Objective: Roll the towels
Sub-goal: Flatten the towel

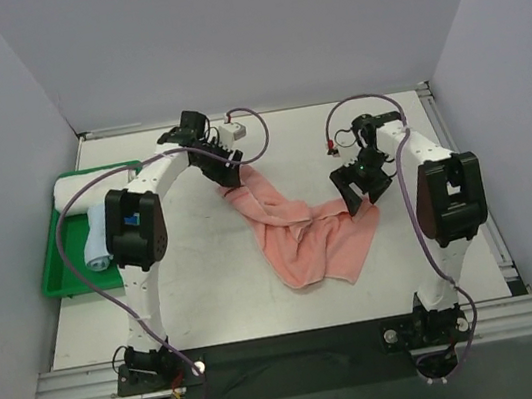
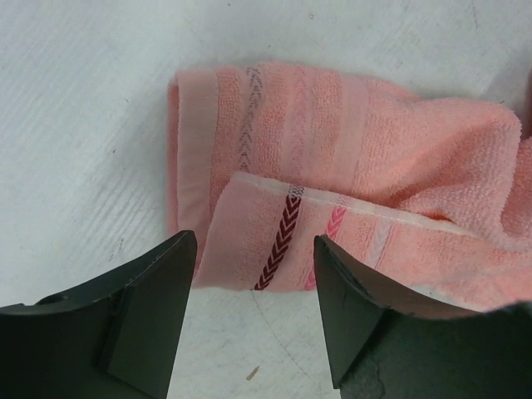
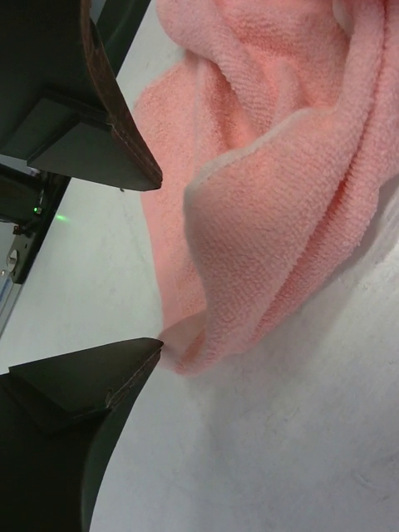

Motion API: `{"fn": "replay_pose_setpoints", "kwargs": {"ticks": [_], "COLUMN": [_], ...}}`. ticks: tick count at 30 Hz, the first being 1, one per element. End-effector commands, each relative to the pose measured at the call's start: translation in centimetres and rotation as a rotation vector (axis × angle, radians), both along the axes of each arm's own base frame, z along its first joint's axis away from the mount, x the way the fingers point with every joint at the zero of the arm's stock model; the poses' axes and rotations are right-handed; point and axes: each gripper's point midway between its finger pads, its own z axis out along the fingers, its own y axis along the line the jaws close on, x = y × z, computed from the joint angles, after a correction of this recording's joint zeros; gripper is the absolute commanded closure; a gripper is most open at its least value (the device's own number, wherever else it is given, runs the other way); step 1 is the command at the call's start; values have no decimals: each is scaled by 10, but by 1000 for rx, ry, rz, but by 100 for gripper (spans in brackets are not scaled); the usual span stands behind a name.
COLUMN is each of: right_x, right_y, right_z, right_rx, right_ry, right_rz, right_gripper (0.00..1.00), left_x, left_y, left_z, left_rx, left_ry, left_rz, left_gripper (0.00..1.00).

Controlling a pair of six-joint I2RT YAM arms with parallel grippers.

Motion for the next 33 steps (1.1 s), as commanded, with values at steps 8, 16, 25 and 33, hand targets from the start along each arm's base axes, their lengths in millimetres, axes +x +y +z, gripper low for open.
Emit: {"fn": "replay_pose_setpoints", "kwargs": {"ticks": [8,16,25,33], "right_x": [-5,6,8,0], "right_y": [-1,-10,-52,-88], "right_z": [-32,-25,28,49], "right_rx": [-92,-148,-144,-148], "right_ry": [60,2,-136,-152], "right_rz": [0,-47,-120,-157], "right_gripper": [30,93,100,100], "left_x": [21,22,18,-15], "left_y": [-13,-8,75,121], "left_z": [-15,1,85,116], "left_rx": [-11,-23,-79,-97], "left_ry": [-45,-74,-178,-211], "left_rz": [6,38,212,288], "left_gripper": [34,94,100,100]}}
